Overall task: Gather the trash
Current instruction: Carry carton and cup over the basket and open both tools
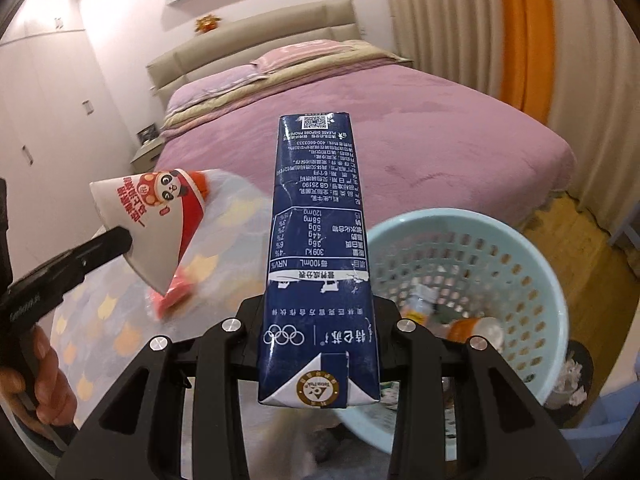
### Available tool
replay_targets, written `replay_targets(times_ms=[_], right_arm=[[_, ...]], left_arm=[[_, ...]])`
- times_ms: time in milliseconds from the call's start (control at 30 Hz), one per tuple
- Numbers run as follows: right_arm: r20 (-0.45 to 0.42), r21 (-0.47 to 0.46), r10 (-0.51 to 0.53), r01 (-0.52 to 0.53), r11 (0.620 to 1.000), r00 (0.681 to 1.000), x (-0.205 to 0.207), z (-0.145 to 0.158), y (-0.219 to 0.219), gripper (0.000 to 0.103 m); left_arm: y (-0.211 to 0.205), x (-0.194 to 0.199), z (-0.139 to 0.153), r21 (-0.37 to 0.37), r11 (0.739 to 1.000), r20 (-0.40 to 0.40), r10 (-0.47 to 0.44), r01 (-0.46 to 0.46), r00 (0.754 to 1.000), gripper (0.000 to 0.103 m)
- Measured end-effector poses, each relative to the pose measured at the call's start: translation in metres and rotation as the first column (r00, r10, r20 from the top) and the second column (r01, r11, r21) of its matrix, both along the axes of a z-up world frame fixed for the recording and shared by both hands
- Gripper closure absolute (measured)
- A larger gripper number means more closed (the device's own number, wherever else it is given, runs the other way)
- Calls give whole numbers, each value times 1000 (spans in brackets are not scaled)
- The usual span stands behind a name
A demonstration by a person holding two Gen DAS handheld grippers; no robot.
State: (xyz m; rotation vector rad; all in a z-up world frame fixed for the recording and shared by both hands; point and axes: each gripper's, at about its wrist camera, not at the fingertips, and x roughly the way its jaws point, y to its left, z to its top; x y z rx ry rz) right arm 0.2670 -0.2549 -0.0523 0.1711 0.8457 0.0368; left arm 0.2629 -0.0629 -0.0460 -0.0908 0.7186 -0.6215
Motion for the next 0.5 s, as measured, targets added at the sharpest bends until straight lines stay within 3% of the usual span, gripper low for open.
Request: replay_targets(times_ms=[500], right_arm=[[-150, 58, -174, 184, 981, 973, 6, -51, -90, 70]], left_arm=[[-119, 8, -36, 66, 985, -96, -155, 162, 983, 90]])
